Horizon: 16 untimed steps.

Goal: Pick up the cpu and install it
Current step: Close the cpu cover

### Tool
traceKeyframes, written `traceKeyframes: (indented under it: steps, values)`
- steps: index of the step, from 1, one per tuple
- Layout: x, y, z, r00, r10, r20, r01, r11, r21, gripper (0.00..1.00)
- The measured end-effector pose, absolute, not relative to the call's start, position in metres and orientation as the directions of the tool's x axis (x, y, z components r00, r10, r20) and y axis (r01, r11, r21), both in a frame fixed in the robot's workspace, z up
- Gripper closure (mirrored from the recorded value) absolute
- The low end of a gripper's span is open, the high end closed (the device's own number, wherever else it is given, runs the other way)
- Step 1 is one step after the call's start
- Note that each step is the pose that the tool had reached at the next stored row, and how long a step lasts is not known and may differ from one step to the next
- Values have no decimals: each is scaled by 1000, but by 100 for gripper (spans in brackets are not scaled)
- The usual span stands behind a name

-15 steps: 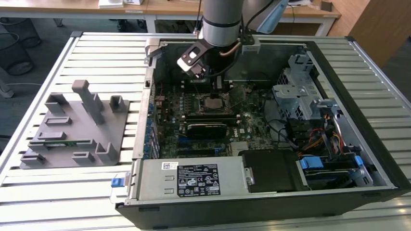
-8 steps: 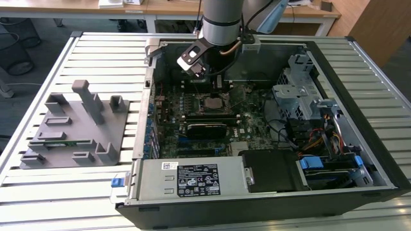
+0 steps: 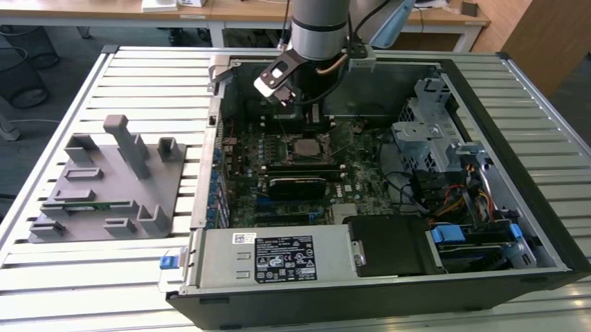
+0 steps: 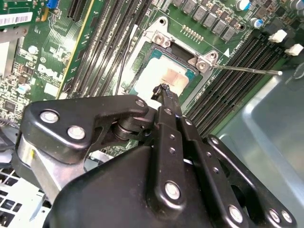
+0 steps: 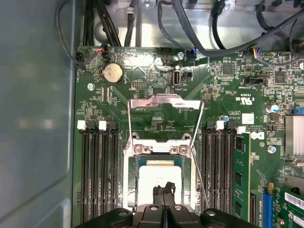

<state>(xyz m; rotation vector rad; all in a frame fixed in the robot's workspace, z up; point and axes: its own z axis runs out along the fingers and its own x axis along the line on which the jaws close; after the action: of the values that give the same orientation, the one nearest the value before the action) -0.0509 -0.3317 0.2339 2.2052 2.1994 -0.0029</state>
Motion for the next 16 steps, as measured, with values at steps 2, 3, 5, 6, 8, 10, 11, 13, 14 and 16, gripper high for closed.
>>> traceKeyframes:
  steps: [2,3,5,6,8,10,11,13,14,16]
  values:
    - [-51,-332,237,3,1000,-21,1000,-2,19,89]
    - [-51,-332,239,3,1000,-21,1000,-3,19,89]
    - [-52,-332,243,3,1000,-21,1000,-2,20,89]
    - [-52,-332,245,3,1000,-21,1000,-2,21,89]
    - [-52,-332,249,3,1000,-21,1000,-2,22,89]
    - [-52,-332,251,3,1000,-21,1000,-2,24,89]
    - [-52,-332,253,3,1000,-20,1000,-3,24,89]
    - [-52,-332,256,3,1000,-20,1000,-2,26,89]
    - [-52,-332,258,3,1000,-21,1000,-2,26,89]
    - [-52,-332,260,3,1000,-21,1000,-2,28,89]
